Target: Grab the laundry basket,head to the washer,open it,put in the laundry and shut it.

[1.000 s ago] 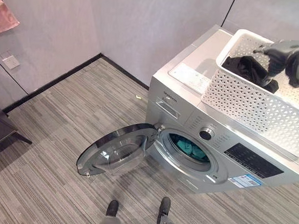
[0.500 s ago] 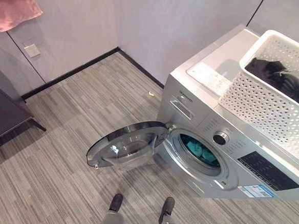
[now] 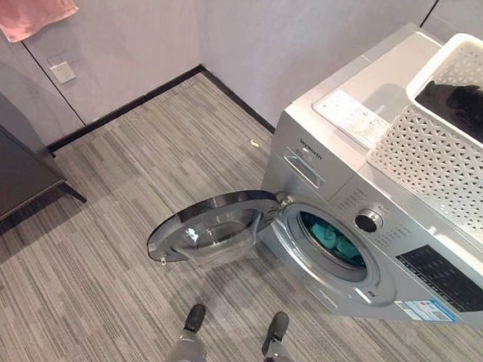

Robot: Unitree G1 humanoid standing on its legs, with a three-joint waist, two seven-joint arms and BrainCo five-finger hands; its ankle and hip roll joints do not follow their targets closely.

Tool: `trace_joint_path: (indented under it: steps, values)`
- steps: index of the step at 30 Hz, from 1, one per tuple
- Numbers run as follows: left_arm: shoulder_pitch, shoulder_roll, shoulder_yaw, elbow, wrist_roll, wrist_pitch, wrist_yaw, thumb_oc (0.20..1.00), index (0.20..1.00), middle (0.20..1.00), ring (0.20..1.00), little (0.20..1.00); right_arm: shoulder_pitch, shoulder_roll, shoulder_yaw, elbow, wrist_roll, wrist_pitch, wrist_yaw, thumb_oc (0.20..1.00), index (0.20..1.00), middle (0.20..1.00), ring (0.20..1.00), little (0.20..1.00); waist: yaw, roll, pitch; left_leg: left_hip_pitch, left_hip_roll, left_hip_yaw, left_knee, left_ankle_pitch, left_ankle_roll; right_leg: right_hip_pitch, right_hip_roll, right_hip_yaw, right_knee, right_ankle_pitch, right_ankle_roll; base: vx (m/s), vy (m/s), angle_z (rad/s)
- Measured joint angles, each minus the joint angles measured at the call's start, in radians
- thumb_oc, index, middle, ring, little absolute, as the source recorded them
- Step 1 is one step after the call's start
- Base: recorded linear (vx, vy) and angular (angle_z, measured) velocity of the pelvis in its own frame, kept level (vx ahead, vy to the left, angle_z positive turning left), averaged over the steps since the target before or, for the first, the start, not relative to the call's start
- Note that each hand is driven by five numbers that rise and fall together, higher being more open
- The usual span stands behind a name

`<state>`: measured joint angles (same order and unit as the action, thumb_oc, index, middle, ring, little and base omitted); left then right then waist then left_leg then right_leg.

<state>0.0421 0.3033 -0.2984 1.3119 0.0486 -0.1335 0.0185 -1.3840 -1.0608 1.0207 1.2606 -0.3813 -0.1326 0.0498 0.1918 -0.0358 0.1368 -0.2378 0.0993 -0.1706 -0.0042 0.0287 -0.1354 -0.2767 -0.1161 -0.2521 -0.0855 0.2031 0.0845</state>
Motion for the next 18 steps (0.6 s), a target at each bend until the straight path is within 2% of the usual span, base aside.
trace_joint_path:
  steps: [6,7,8,9,10,11,13,18]
  values:
    - [0.01,0.001,-0.001,-0.001,0.0,0.0,-0.001,1.0,1.0,1.0,1.0,1.0,0.014,-0.009,-0.09,0.009,0.116,0.0,0.031,1.0,1.0,1.0,1.0,1.0,0.016,0.009,0.005,-0.008,0.013,-0.011,0.0,0.0,-0.002,-0.002,0.012,-0.008,0.0,-0.003,-0.005,0.02,-0.02,0.03]
    - [0.013,0.001,-0.002,-0.001,0.0,0.0,-0.001,1.0,1.0,1.0,1.0,1.0,0.017,-0.009,-0.097,0.01,0.136,0.0,0.041,0.925,0.925,0.925,0.925,0.925,0.016,0.009,0.005,-0.008,0.015,-0.012,0.0,0.0,-0.002,-0.002,0.013,-0.008,0.0,-0.003,-0.005,0.0,0.0,0.0]
    - [0.016,0.001,-0.002,-0.001,0.0,0.0,-0.002,1.0,1.0,1.0,1.0,1.0,0.015,-0.008,-0.098,0.013,0.151,0.001,0.045,0.925,0.925,0.925,0.925,0.925,0.016,0.009,0.005,-0.009,0.015,-0.013,0.0,0.0,-0.002,-0.002,0.013,-0.009,0.0,-0.003,-0.005,0.0,0.0,0.0]
    - [0.019,0.001,-0.002,-0.001,0.0,0.0,-0.002,1.0,1.0,1.0,1.0,1.0,0.015,-0.007,-0.098,0.016,0.164,0.001,0.048,0.504,0.504,0.504,0.504,0.504,0.016,0.009,0.005,-0.009,0.015,-0.013,0.0,0.0,-0.002,-0.002,0.013,-0.009,0.0,-0.003,-0.005,0.03,-0.022,0.0]
    - [0.021,0.001,-0.003,-0.001,0.001,0.001,-0.002,1.0,1.0,1.0,1.0,1.0,0.015,-0.005,-0.099,0.021,0.171,0.001,0.051,0.31,0.31,0.31,0.31,0.31,0.016,0.01,0.005,-0.009,0.015,-0.013,0.0,0.0,-0.002,-0.002,0.013,-0.009,0.0,-0.003,-0.005,0.0,0.0,0.0]
    - [0.023,0.001,-0.003,-0.001,0.001,0.001,-0.002,1.0,1.0,1.0,1.0,1.0,0.016,-0.001,-0.104,0.027,0.172,0.002,0.055,0.2,0.2,0.2,0.2,0.2,0.017,0.01,0.004,-0.009,0.015,-0.013,0.0,0.0,-0.002,-0.002,0.013,-0.009,0.0,-0.003,-0.005,0.0,0.0,0.0]
    - [0.025,0.001,-0.008,-0.001,0.002,0.001,-0.002,1.0,1.0,1.0,1.0,1.0,0.022,0.019,-0.146,0.051,0.183,0.005,0.061,0.2,0.2,0.2,0.2,0.2,0.018,0.009,0.0,-0.008,0.015,-0.013,0.0,0.0,-0.001,-0.001,0.014,-0.009,0.0,-0.003,-0.005,0.0,0.0,0.0]
    - [0.029,0.0,-0.04,-0.001,0.011,0.002,-0.003,1.0,1.0,1.0,1.0,1.0,0.03,0.036,-0.148,0.072,0.19,0.028,0.068,0.2,0.2,0.2,0.2,0.2,0.019,0.012,-0.024,-0.009,0.013,-0.013,0.0,0.001,-0.001,-0.001,0.013,-0.009,0.0,-0.004,-0.005,0.0,0.0,0.0]
